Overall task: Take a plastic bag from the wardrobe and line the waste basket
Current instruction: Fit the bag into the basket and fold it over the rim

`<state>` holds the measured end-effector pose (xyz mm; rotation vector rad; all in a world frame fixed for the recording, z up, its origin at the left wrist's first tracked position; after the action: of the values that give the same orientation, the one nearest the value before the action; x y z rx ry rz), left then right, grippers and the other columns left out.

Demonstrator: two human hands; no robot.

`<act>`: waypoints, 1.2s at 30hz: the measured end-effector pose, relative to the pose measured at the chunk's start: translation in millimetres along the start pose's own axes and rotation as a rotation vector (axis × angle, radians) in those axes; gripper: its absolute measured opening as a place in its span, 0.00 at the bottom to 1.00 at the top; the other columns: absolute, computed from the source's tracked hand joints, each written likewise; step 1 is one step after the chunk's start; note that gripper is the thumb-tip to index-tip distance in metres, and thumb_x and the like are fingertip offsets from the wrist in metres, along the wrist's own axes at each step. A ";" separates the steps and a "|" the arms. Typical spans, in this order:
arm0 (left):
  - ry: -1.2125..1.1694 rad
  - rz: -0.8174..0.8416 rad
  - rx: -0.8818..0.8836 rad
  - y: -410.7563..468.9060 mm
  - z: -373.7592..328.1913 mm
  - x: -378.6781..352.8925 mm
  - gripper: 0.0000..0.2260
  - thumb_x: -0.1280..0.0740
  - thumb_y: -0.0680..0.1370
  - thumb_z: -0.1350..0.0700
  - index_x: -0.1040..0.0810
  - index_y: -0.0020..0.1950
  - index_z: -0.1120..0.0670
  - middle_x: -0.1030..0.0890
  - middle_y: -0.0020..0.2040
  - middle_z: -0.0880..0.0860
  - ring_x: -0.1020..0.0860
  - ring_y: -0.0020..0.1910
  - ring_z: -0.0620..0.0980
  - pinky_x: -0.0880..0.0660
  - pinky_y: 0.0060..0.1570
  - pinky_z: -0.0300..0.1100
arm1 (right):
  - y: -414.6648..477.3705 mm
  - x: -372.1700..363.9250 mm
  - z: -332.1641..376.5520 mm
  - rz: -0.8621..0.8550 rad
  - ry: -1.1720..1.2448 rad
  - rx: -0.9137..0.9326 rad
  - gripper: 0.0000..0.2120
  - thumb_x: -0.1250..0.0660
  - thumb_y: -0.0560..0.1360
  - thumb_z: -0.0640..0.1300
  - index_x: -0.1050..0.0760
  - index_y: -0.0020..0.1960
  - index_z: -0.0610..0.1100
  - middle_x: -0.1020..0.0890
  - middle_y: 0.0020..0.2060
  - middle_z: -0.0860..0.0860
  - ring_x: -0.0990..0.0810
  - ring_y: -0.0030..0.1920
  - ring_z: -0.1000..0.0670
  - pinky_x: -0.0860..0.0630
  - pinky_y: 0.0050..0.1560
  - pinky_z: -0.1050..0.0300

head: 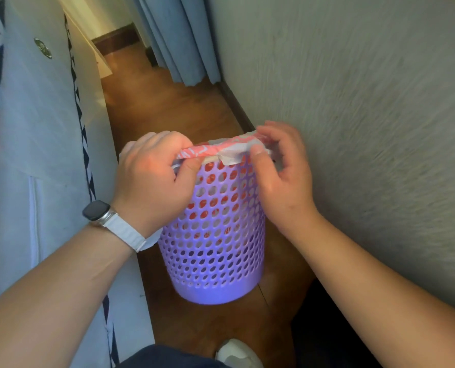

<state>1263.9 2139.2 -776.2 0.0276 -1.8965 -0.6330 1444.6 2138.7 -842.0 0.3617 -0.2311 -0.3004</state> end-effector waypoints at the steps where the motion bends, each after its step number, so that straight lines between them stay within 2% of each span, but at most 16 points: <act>1: -0.007 -0.002 -0.006 -0.2 -0.4 0.2 0.08 0.36 0.76 0.54 0.24 0.42 0.57 0.23 0.37 0.53 0.25 0.38 0.56 0.30 0.39 0.50 | 2.1 2.4 -1.8 -0.013 0.000 -0.017 0.15 0.38 0.76 0.48 0.22 0.57 0.40 0.24 0.57 0.46 0.24 0.61 0.46 0.29 0.65 0.43; 5: -0.026 0.002 -0.030 -1.6 -2.8 0.6 0.12 0.39 0.77 0.51 0.23 0.43 0.58 0.21 0.38 0.55 0.25 0.39 0.56 0.35 0.41 0.44 | 6.1 3.9 -7.9 -0.018 -0.003 -0.078 0.15 0.39 0.76 0.50 0.20 0.54 0.41 0.22 0.56 0.45 0.24 0.61 0.48 0.29 0.65 0.45; 9: -0.020 -0.018 -0.019 -1.1 -0.1 1.5 0.11 0.37 0.77 0.52 0.24 0.42 0.58 0.22 0.38 0.55 0.25 0.39 0.57 0.30 0.39 0.51 | 4.4 1.6 -8.2 0.018 0.009 -0.062 0.15 0.37 0.75 0.50 0.21 0.55 0.42 0.23 0.56 0.49 0.24 0.61 0.49 0.28 0.66 0.47; 11: -0.049 -0.027 -0.007 -1.1 0.7 1.6 0.11 0.37 0.77 0.52 0.23 0.42 0.58 0.22 0.38 0.54 0.25 0.39 0.56 0.29 0.38 0.51 | 2.9 1.2 -8.2 0.040 0.002 -0.039 0.16 0.37 0.75 0.50 0.22 0.57 0.42 0.23 0.57 0.47 0.24 0.61 0.49 0.29 0.66 0.48; 16: -0.133 -0.037 0.027 -0.5 1.3 0.5 0.12 0.39 0.78 0.50 0.24 0.42 0.58 0.27 0.38 0.47 0.27 0.38 0.50 0.28 0.37 0.51 | 3.5 3.3 -7.5 0.052 0.009 -0.013 0.16 0.36 0.76 0.49 0.23 0.59 0.42 0.23 0.59 0.45 0.25 0.63 0.46 0.30 0.67 0.43; 20: -0.170 -0.045 0.039 -1.4 1.9 -0.2 0.12 0.38 0.78 0.51 0.24 0.42 0.58 0.26 0.37 0.48 0.27 0.37 0.49 0.29 0.35 0.47 | 3.0 3.6 -5.9 0.050 0.003 0.005 0.16 0.35 0.75 0.49 0.23 0.59 0.42 0.24 0.58 0.49 0.26 0.63 0.47 0.31 0.68 0.45; 24: -0.184 -0.051 0.038 -2.5 -1.9 -0.8 0.13 0.39 0.78 0.50 0.24 0.41 0.58 0.28 0.37 0.47 0.29 0.37 0.46 0.32 0.35 0.40 | 1.5 3.2 -2.1 0.001 -0.018 0.001 0.12 0.35 0.74 0.48 0.24 0.55 0.44 0.25 0.52 0.53 0.25 0.57 0.48 0.29 0.62 0.45; 27: -0.173 -0.026 0.010 -2.6 -4.3 0.6 0.14 0.40 0.78 0.49 0.23 0.43 0.58 0.28 0.38 0.46 0.28 0.38 0.47 0.32 0.37 0.41 | -0.4 2.4 1.0 -0.037 -0.056 0.015 0.10 0.36 0.73 0.48 0.26 0.52 0.44 0.26 0.49 0.52 0.26 0.52 0.47 0.28 0.57 0.45; 29: -0.099 -0.001 -0.033 -2.9 -8.3 2.5 0.16 0.41 0.78 0.47 0.22 0.46 0.58 0.25 0.40 0.48 0.26 0.41 0.49 0.33 0.43 0.42 | -1.7 0.8 2.4 -0.053 -0.085 0.022 0.10 0.36 0.73 0.48 0.26 0.50 0.43 0.27 0.48 0.51 0.26 0.51 0.47 0.29 0.56 0.47; 32: 0.018 0.024 -0.062 -3.3 -17.5 1.7 0.16 0.40 0.78 0.44 0.20 0.51 0.54 0.20 0.45 0.51 0.24 0.45 0.51 0.36 0.50 0.42 | -5.1 -3.7 7.0 -0.056 -0.148 0.035 0.12 0.36 0.72 0.49 0.26 0.50 0.41 0.27 0.47 0.51 0.28 0.51 0.49 0.32 0.56 0.54; 34: 0.049 0.024 -0.055 -4.2 -20.9 -1.7 0.14 0.38 0.78 0.45 0.20 0.51 0.53 0.20 0.45 0.51 0.24 0.45 0.51 0.36 0.50 0.43 | -8.8 -7.1 11.4 -0.054 -0.187 0.059 0.13 0.36 0.72 0.49 0.26 0.50 0.40 0.27 0.48 0.51 0.29 0.52 0.50 0.34 0.56 0.57; 36: 0.053 0.015 -0.035 -5.0 -20.6 -4.0 0.12 0.37 0.78 0.47 0.20 0.50 0.54 0.20 0.44 0.51 0.24 0.44 0.52 0.37 0.48 0.42 | -12.4 -10.4 14.6 -0.045 -0.218 0.076 0.13 0.35 0.73 0.49 0.26 0.51 0.40 0.26 0.48 0.49 0.29 0.52 0.50 0.34 0.57 0.56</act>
<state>1282.2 2127.6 -776.2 0.0074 -1.8326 -0.6492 1427.9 2126.5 -835.2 0.4101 -0.4499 -0.3766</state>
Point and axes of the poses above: each hand's wrist, its own y-axis towards the middle knuckle, its own x-axis out of the back of the hand, z = x × y, the point moved 3 cm from there along y, towards the middle knuckle
